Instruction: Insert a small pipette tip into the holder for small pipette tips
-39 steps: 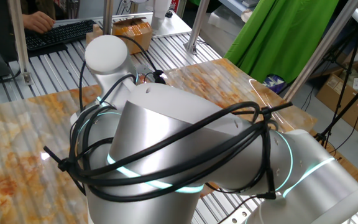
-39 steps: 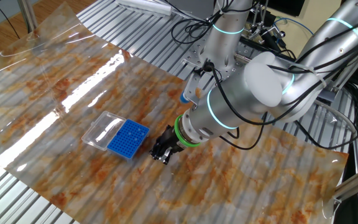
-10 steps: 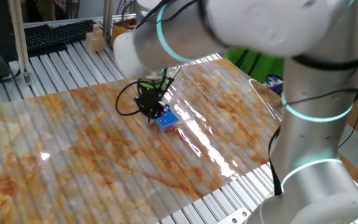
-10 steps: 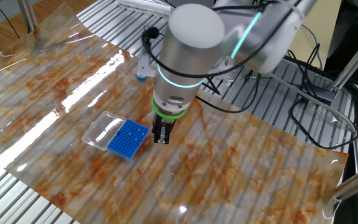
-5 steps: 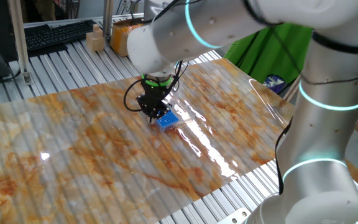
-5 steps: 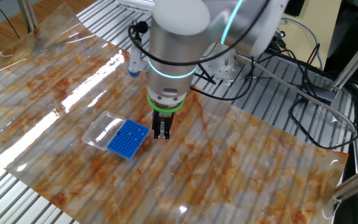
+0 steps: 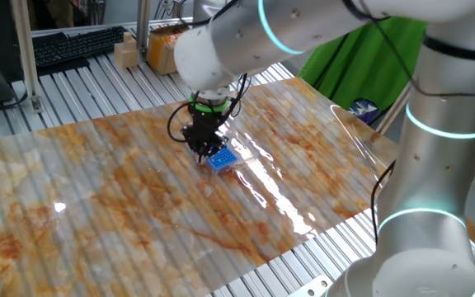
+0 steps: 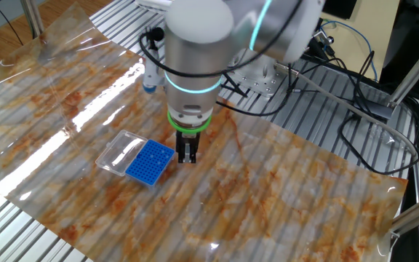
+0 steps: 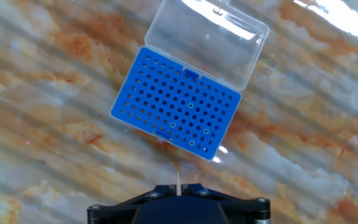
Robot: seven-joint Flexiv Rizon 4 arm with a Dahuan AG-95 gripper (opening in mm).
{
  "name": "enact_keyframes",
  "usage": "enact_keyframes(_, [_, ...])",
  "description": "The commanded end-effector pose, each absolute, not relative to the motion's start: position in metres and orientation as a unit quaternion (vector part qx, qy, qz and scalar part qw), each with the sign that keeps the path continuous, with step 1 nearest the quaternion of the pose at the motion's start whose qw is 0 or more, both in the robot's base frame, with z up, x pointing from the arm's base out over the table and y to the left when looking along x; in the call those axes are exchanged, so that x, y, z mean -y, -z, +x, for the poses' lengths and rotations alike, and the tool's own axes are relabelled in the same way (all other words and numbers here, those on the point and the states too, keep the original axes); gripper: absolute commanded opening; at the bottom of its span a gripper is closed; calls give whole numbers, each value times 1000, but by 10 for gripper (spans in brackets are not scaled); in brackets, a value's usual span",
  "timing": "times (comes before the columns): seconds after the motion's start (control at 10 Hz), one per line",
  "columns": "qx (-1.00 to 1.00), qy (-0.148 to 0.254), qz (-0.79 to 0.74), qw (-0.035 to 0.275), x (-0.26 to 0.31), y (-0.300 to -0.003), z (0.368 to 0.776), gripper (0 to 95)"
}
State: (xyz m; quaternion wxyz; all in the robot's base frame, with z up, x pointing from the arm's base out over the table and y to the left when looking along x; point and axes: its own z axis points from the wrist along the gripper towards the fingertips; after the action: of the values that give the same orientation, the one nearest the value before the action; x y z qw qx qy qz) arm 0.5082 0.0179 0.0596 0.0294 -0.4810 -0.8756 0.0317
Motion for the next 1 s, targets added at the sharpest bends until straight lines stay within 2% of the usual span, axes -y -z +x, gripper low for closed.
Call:
enact_keyframes(0.1, [878, -30, -477, 34, -17, -62, 506, 0])
enact_keyframes(1.0, [890, -24, -449, 79, -9, -66, 500, 0])
